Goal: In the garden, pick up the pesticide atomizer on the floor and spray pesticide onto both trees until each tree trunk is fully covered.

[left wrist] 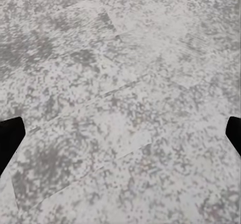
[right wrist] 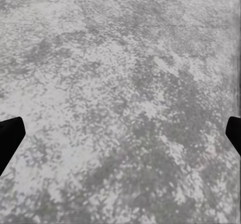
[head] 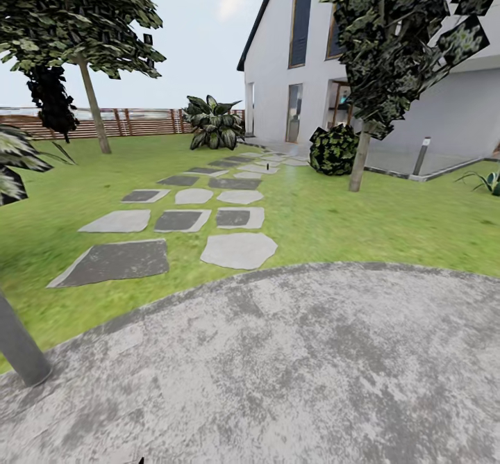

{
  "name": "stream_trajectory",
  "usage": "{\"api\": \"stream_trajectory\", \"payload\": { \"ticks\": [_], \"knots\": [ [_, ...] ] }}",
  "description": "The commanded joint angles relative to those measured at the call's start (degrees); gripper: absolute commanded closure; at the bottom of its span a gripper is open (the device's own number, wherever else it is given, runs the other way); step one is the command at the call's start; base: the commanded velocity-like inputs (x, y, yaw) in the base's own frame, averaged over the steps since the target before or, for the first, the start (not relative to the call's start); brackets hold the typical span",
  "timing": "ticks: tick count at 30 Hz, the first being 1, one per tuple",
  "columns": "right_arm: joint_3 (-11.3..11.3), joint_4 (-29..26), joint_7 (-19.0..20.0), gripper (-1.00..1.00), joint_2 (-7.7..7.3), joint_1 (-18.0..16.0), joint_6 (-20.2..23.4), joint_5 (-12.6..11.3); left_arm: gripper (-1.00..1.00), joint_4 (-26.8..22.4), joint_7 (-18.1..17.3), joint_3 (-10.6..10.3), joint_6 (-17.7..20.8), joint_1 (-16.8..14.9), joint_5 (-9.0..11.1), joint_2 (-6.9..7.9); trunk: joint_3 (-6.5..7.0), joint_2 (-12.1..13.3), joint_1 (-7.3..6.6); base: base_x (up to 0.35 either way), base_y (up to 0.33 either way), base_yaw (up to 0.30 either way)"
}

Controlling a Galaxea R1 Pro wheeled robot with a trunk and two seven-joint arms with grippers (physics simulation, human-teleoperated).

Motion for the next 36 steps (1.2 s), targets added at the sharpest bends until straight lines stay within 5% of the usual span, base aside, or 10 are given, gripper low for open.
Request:
{"api": "stream_trajectory", "payload": {
  "ticks": [1, 36],
  "knots": [
    [0.03, 0.00, -0.12, -1.00, 0.01, 0.00, 0.00, 0.02, -1.00, 0.00, 0.01, 0.00, 0.00, 0.00, 0.00, -0.02, 0.00, 0.00, 0.00, 0.335, 0.000, 0.000],
    [0.42, 2.48, -0.21, -1.00, 0.28, 0.00, 0.10, 0.15, -1.00, 0.00, 0.03, -0.16, 0.00, 0.00, -0.18, -0.19, 0.00, 0.00, 0.00, 0.335, 0.000, 0.000]
  ]
}}
